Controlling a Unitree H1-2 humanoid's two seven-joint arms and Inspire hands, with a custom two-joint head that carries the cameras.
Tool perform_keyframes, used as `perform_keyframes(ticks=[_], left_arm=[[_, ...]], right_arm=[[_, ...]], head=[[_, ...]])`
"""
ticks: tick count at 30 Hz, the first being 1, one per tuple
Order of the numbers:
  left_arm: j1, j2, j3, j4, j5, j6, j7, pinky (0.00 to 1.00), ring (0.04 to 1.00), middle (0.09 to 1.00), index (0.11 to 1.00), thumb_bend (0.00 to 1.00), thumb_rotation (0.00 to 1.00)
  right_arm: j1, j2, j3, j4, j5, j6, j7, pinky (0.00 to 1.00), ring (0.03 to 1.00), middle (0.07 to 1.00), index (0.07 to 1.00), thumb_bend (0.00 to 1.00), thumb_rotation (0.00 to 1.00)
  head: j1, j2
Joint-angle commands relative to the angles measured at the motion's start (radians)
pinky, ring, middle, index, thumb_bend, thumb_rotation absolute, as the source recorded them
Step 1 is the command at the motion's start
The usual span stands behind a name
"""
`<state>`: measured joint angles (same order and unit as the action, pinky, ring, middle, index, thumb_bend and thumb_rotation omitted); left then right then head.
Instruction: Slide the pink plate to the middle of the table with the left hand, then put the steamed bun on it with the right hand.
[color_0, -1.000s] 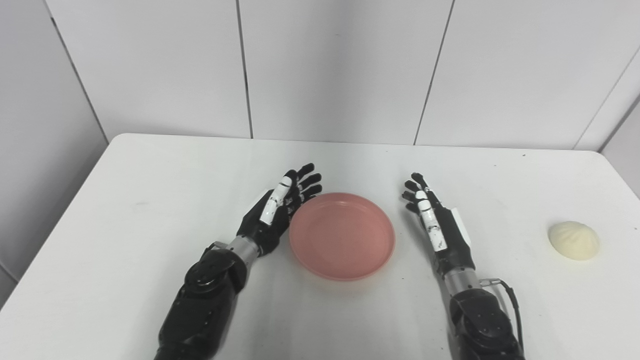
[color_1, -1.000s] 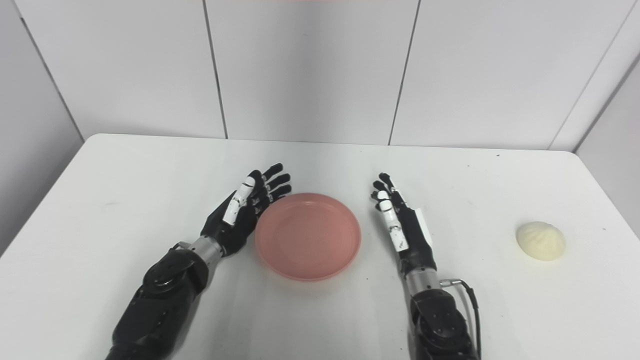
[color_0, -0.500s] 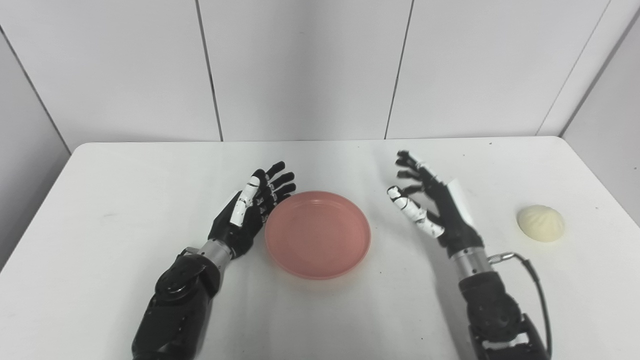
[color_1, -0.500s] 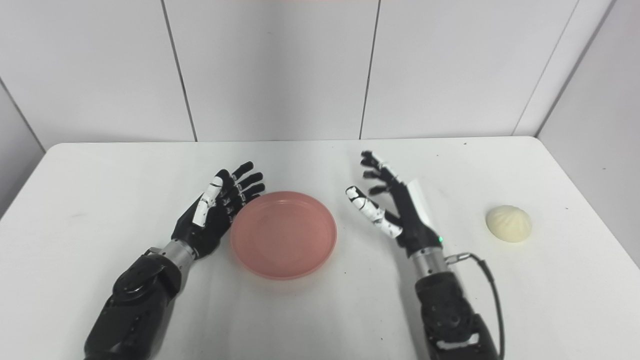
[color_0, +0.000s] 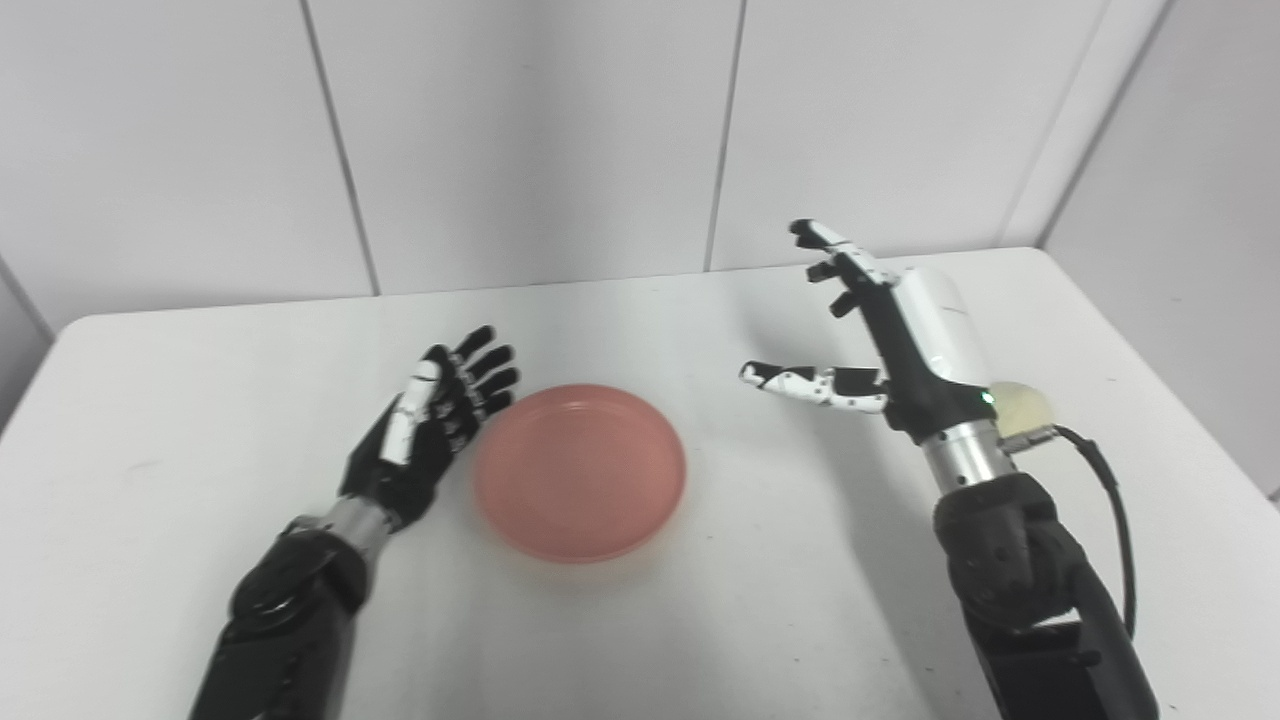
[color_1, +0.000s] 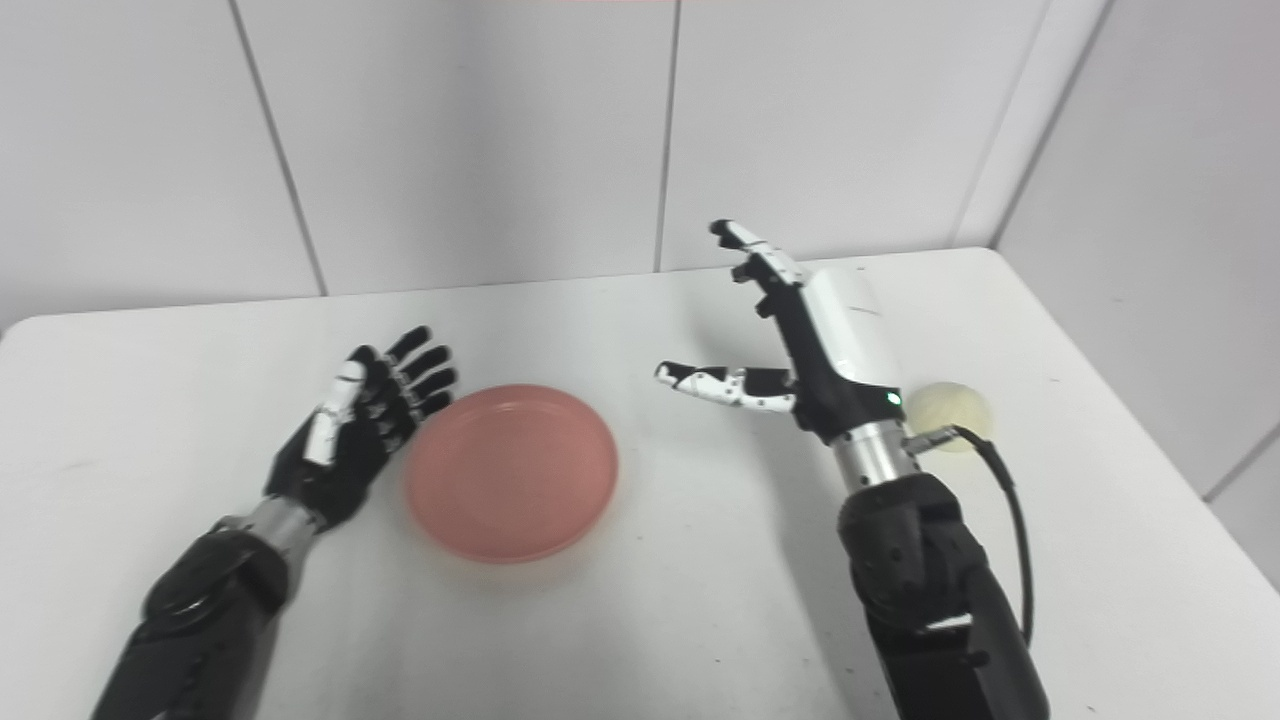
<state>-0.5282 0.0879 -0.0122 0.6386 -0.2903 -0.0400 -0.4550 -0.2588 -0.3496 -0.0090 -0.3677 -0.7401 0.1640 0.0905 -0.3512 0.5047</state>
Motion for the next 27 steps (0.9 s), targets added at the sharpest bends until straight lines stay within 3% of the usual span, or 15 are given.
perform_keyframes(ticks=[1, 6, 9, 16, 27], left_arm=[[0.079, 0.034, 0.001, 0.111, 0.027, 0.059, 0.01, 0.92, 0.902, 0.915, 0.91, 0.52, 0.98], [0.059, 0.056, 0.011, 0.174, 0.019, 0.028, -0.018, 0.9, 0.895, 0.908, 0.901, 0.52, 0.97], [0.051, 0.062, 0.017, 0.199, 0.018, 0.016, -0.031, 0.89, 0.893, 0.907, 0.898, 0.53, 0.96], [0.032, 0.073, 0.031, 0.262, 0.01, -0.017, -0.051, 0.89, 0.888, 0.903, 0.895, 0.54, 0.93], [-0.009, 0.095, 0.039, 0.383, 0.004, -0.087, -0.094, 0.87, 0.872, 0.892, 0.886, 0.56, 0.91]], right_arm=[[-0.03, -0.022, -0.016, -0.065, -0.068, 0.06, 0.028, 0.56, 0.716, 0.839, 0.85, 0.82, 0.55], [-0.033, -0.05, -0.058, -0.111, -0.126, 0.155, 0.11, 0.59, 0.731, 0.836, 0.839, 0.82, 0.52], [-0.032, -0.063, -0.088, -0.107, -0.14, 0.2, 0.137, 0.61, 0.759, 0.83, 0.829, 0.8, 0.44], [-0.033, -0.096, -0.13, -0.079, -0.167, 0.294, 0.197, 0.62, 0.763, 0.809, 0.796, 0.83, 0.37], [-0.03, -0.112, -0.188, 0.035, -0.165, 0.304, 0.17, 0.6, 0.743, 0.81, 0.782, 0.84, 0.36]], head=[[-0.01, 0.0], [-0.046, 0.001], [-0.059, 0.0], [-0.102, -0.002], [-0.14, -0.003]])
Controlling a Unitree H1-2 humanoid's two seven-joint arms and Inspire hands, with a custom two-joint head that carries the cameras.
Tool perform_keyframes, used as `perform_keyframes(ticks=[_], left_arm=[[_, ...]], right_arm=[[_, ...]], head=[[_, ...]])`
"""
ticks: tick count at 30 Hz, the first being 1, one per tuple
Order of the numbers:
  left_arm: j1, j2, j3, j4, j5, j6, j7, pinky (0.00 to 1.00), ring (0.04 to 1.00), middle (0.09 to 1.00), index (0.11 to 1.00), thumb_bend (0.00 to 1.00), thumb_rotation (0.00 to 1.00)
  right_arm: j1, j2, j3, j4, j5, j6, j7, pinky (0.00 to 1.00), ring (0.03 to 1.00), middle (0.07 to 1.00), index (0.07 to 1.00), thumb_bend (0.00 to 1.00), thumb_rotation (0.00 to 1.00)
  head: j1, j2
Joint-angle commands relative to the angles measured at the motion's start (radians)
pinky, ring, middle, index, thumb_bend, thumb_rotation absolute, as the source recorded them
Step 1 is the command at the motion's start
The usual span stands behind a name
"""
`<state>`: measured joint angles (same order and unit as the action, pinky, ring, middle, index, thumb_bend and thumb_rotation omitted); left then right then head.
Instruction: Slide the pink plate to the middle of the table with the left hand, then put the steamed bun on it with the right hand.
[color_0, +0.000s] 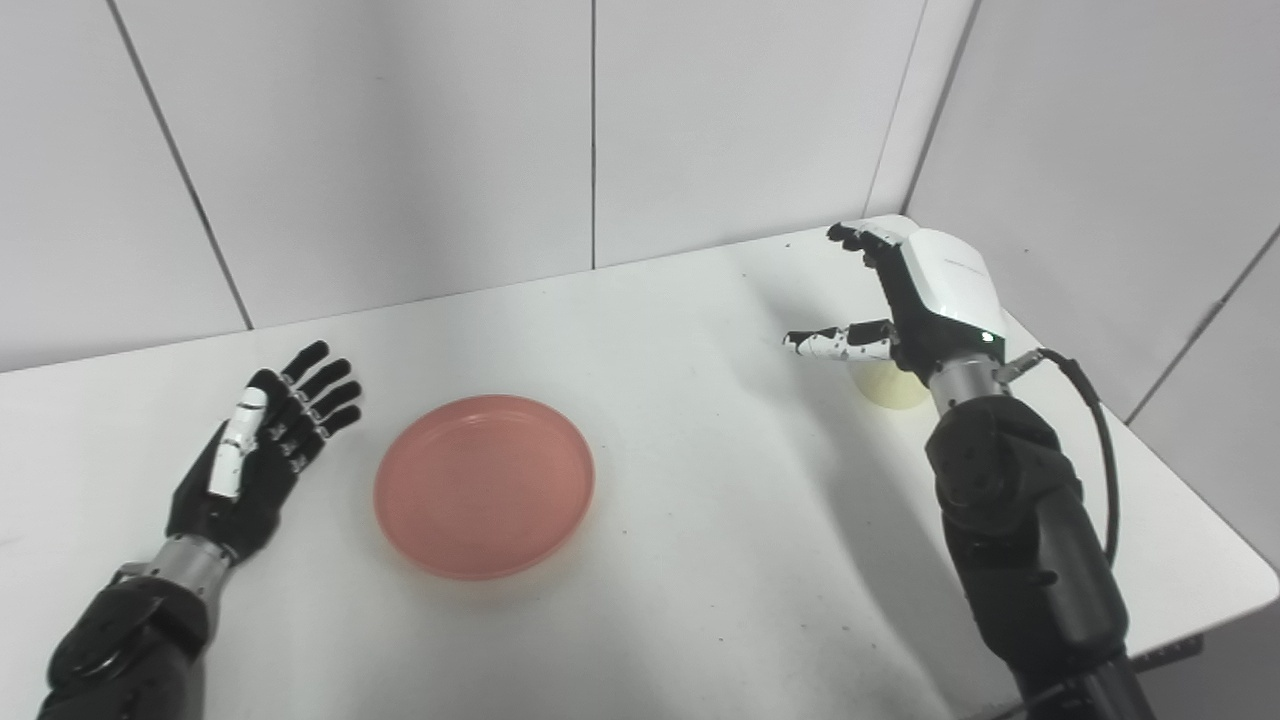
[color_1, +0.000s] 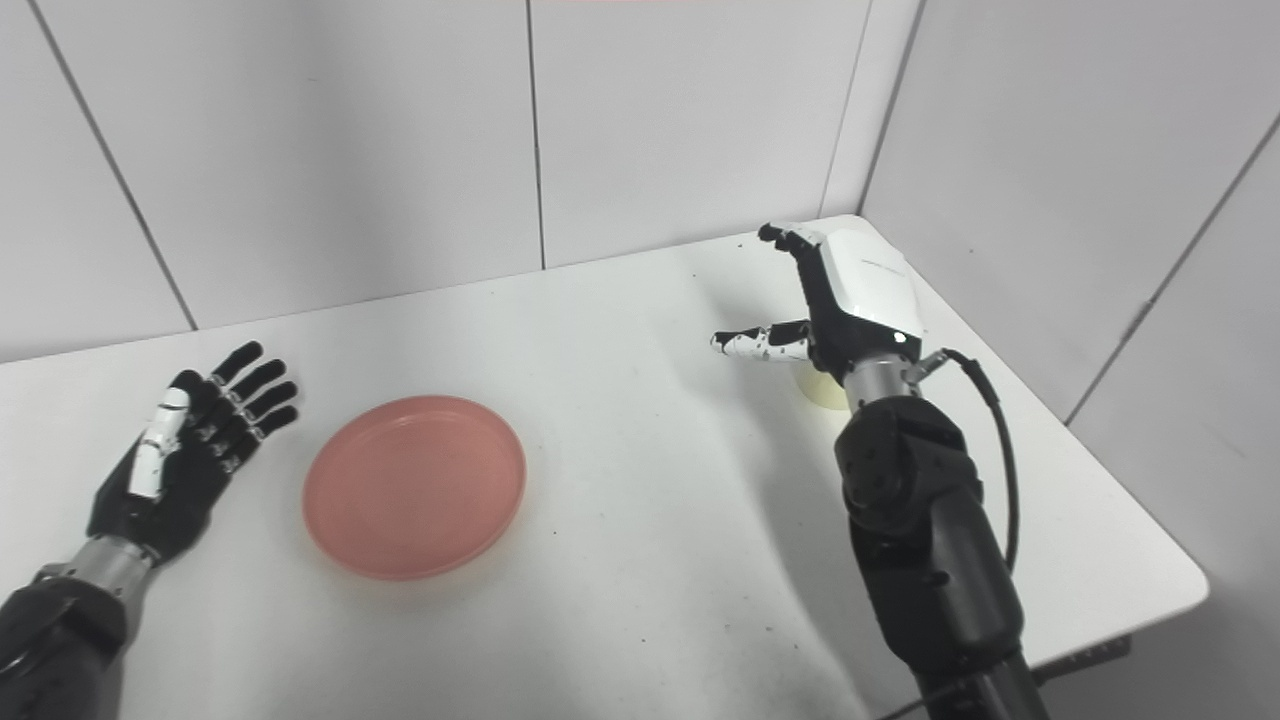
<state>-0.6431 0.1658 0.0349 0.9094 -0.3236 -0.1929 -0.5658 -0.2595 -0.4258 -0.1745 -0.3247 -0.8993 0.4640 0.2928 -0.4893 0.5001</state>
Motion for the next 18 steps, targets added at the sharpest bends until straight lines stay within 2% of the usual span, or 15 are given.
perform_keyframes(ticks=[1, 5, 10, 18], left_arm=[[0.104, 0.017, -0.007, 0.12, 0.038, 0.063, 0.015, 0.86, 0.87, 0.889, 0.884, 0.56, 0.9], [0.096, 0.019, -0.001, 0.142, 0.032, 0.056, 0.005, 0.85, 0.867, 0.887, 0.882, 0.57, 0.89], [0.093, 0.021, 0.0, 0.149, 0.037, 0.046, 0.004, 0.84, 0.859, 0.882, 0.875, 0.58, 0.88], [0.089, 0.026, 0.003, 0.162, 0.033, 0.041, -0.005, 0.84, 0.856, 0.878, 0.872, 0.58, 0.87]], right_arm=[[-0.029, -0.038, -0.027, 0.0, -0.006, 0.004, -0.034, 0.59, 0.742, 0.815, 0.783, 0.84, 0.36], [-0.025, -0.044, -0.045, 0.032, 0.007, 0.003, -0.05, 0.59, 0.75, 0.819, 0.777, 0.85, 0.37], [-0.025, -0.054, -0.06, 0.084, 0.017, 0.004, -0.074, 0.53, 0.701, 0.766, 0.782, 0.84, 0.35], [-0.024, -0.086, -0.064, 0.178, 0.045, 0.003, -0.123, 0.58, 0.734, 0.796, 0.778, 0.86, 0.39]], head=[[-0.002, 0.002], [-0.004, 0.003], [-0.011, 0.007], [-0.022, 0.013]])
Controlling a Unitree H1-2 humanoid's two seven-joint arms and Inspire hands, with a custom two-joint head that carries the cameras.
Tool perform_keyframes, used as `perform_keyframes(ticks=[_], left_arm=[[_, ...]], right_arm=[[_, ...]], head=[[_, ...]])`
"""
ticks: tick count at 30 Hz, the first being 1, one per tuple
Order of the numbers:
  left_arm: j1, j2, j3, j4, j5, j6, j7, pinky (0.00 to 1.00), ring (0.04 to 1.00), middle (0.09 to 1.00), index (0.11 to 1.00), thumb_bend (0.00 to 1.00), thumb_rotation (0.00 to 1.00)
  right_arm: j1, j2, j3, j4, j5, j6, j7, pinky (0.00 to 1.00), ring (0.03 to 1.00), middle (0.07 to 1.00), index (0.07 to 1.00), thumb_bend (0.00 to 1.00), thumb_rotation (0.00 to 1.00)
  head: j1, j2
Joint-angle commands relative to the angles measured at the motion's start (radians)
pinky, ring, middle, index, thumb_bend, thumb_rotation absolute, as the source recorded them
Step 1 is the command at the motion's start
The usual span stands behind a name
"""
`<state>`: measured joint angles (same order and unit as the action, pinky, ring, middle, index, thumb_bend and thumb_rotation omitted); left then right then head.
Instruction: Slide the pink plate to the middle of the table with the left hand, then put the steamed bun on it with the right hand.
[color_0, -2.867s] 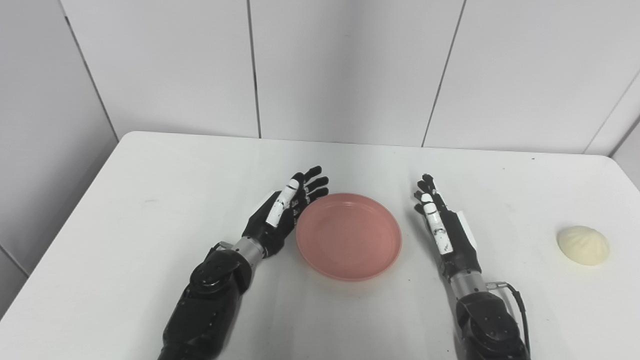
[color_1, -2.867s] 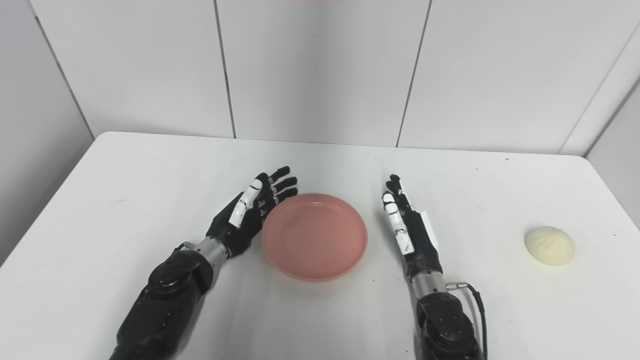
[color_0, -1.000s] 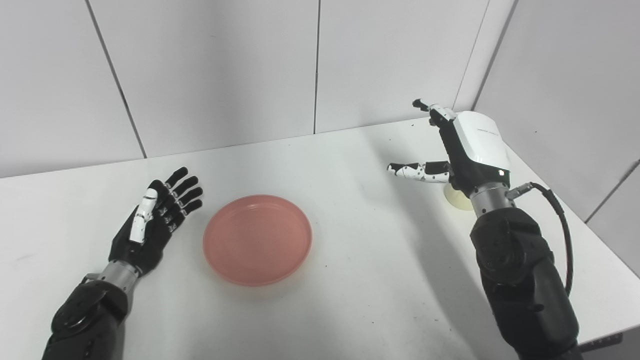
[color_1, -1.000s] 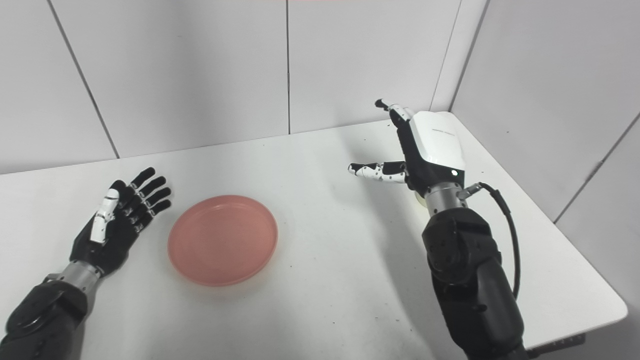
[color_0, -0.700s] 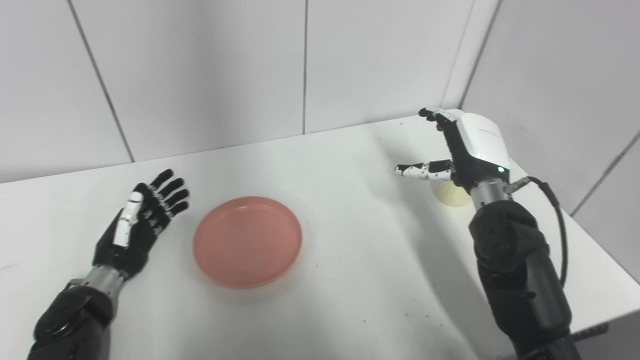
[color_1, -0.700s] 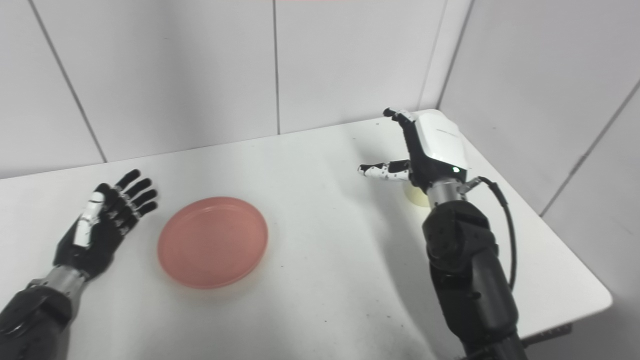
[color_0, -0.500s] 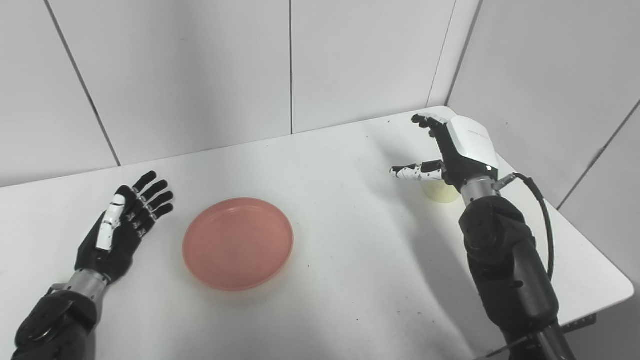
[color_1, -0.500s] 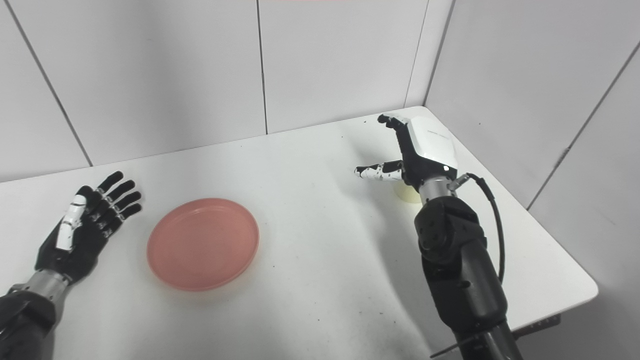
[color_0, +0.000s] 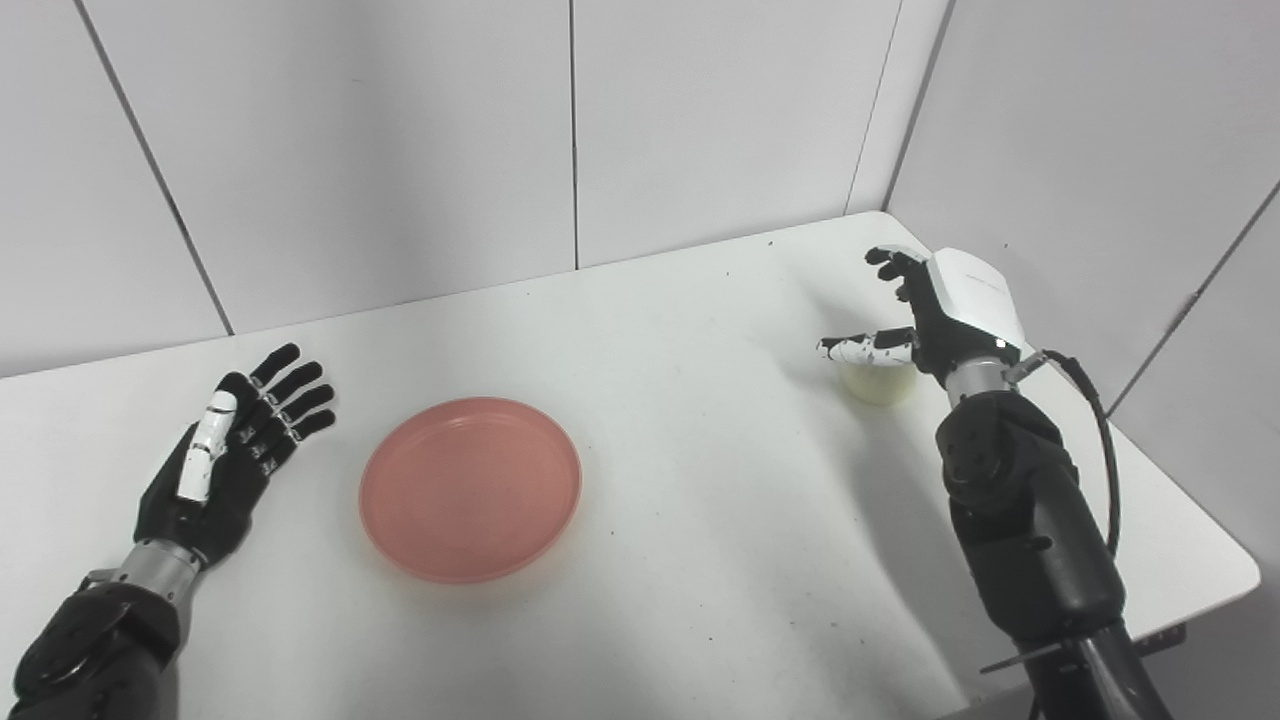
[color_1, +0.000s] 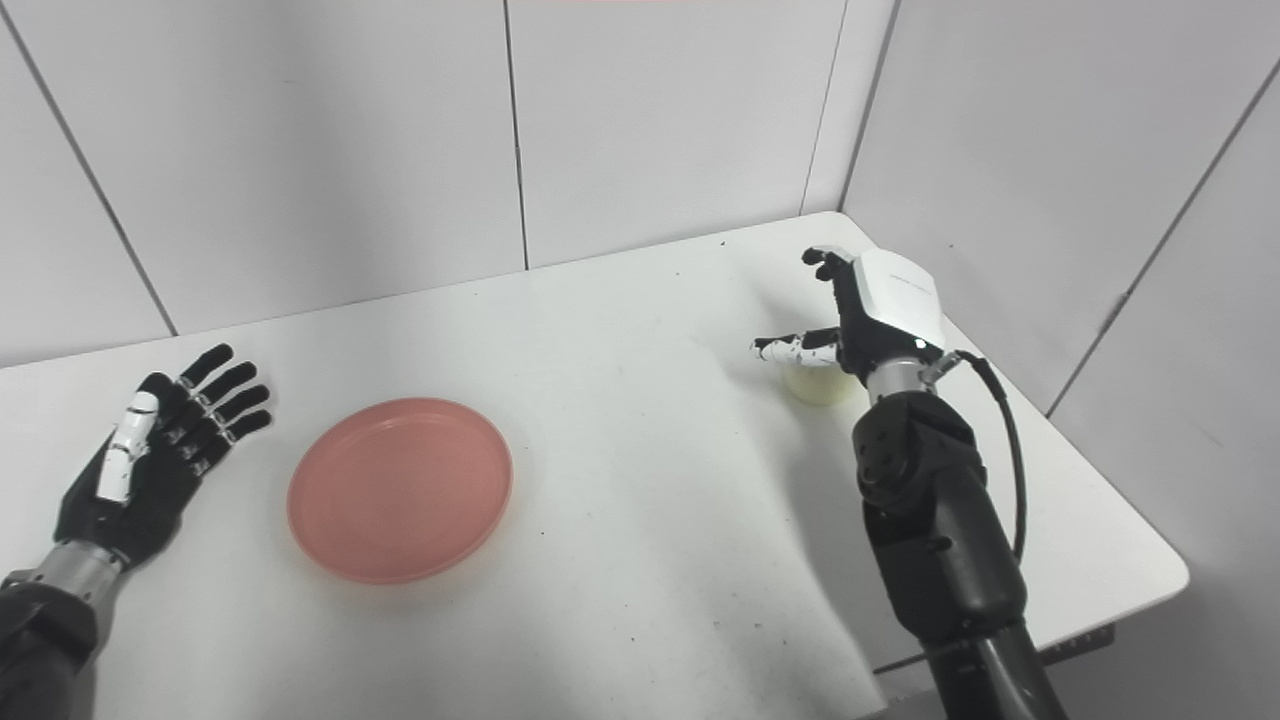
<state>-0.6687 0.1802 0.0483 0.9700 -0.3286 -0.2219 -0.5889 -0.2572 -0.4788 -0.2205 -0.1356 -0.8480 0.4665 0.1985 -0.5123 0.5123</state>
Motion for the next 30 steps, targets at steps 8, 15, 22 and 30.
perform_keyframes(ticks=[8, 15, 22, 30], left_arm=[[0.114, 0.015, -0.006, 0.105, 0.04, 0.069, 0.017, 0.83, 0.849, 0.873, 0.866, 0.58, 0.86], [0.12, 0.02, -0.01, 0.095, 0.045, 0.064, 0.014, 0.84, 0.849, 0.872, 0.866, 0.58, 0.87], [0.121, 0.023, -0.009, 0.087, 0.042, 0.072, 0.012, 0.83, 0.84, 0.861, 0.859, 0.59, 0.85], [0.131, 0.024, -0.011, 0.057, 0.041, 0.087, 0.014, 0.84, 0.846, 0.871, 0.869, 0.58, 0.87]], right_arm=[[-0.033, -0.025, -0.053, 0.019, -0.028, 0.003, 0.0, 0.62, 0.761, 0.823, 0.789, 0.84, 0.39], [-0.035, -0.027, -0.054, 0.043, -0.028, 0.003, 0.007, 0.63, 0.768, 0.823, 0.786, 0.84, 0.41], [-0.044, -0.027, -0.012, 0.082, 0.002, 0.001, -0.029, 0.64, 0.778, 0.821, 0.769, 0.84, 0.35], [-0.059, -0.021, 0.017, 0.121, 0.018, 0.003, -0.025, 0.63, 0.772, 0.823, 0.769, 0.83, 0.33]], head=[[-0.007, 0.003], [-0.016, 0.011], [-0.019, 0.019], [-0.02, 0.023]])
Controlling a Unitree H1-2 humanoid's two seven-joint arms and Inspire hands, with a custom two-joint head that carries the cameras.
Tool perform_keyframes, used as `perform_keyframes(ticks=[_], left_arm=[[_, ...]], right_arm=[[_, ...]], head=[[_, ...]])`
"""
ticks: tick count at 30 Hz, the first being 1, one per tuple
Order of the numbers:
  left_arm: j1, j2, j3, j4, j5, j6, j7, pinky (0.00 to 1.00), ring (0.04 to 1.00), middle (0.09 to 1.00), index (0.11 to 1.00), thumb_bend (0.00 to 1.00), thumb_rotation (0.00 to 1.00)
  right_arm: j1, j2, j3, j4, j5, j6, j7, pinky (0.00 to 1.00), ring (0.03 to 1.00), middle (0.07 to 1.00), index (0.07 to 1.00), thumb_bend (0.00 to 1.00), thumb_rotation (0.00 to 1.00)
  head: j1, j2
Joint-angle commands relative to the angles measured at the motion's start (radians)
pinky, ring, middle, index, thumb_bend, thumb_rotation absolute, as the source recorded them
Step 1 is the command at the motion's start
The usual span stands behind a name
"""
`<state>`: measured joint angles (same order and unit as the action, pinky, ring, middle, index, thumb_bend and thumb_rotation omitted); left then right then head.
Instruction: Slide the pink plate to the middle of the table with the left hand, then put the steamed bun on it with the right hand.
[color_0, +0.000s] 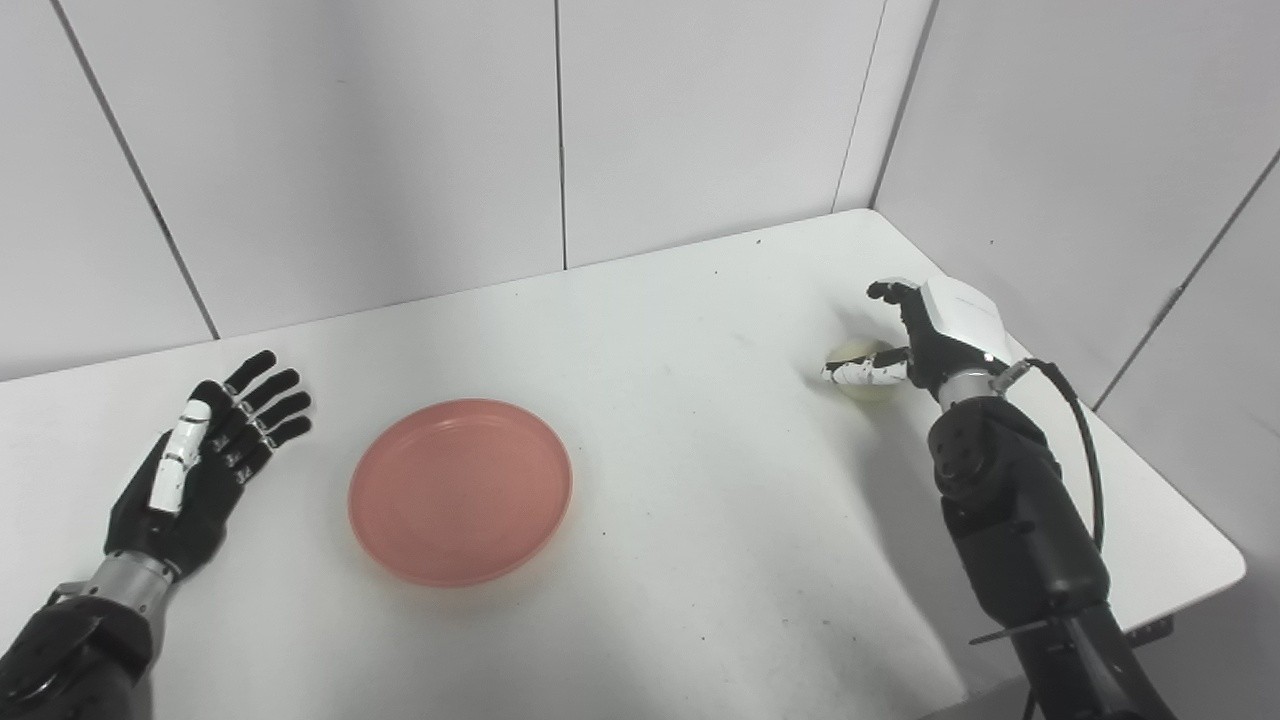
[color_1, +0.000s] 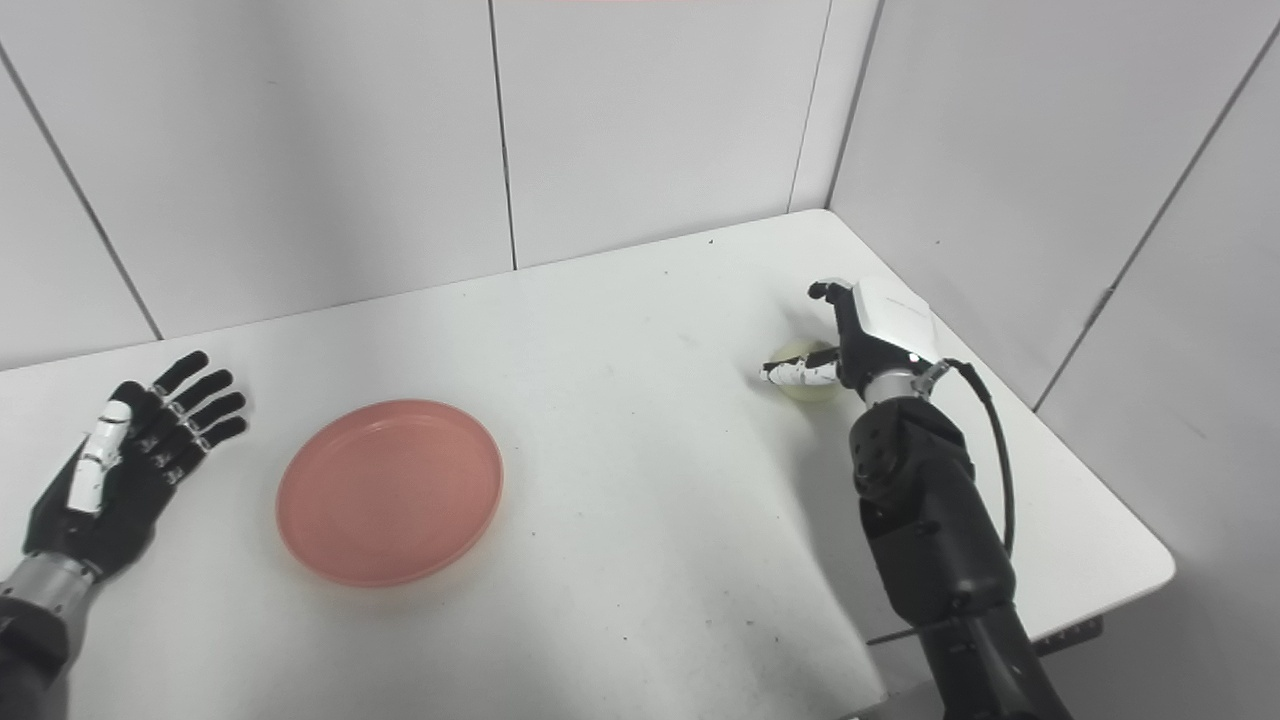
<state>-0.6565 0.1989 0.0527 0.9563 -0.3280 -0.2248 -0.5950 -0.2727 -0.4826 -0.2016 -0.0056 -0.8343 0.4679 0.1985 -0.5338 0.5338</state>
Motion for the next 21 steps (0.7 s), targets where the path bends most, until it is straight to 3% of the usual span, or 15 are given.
perform_keyframes(ticks=[1, 21], left_arm=[[0.12, 0.006, -0.015, 0.068, 0.04, 0.091, 0.021, 0.84, 0.844, 0.87, 0.868, 0.58, 0.86], [0.134, 0.011, -0.017, 0.026, 0.037, 0.112, 0.02, 0.85, 0.853, 0.875, 0.874, 0.58, 0.87]], right_arm=[[-0.043, -0.017, 0.0, -0.006, 0.007, 0.001, -0.028, 0.63, 0.774, 0.826, 0.768, 0.83, 0.33], [-0.053, -0.048, 0.043, 0.087, 0.025, 0.001, -0.041, 0.68, 0.788, 0.824, 0.77, 0.82, 0.39]], head=[[0.0, 0.006], [-0.001, 0.024]])
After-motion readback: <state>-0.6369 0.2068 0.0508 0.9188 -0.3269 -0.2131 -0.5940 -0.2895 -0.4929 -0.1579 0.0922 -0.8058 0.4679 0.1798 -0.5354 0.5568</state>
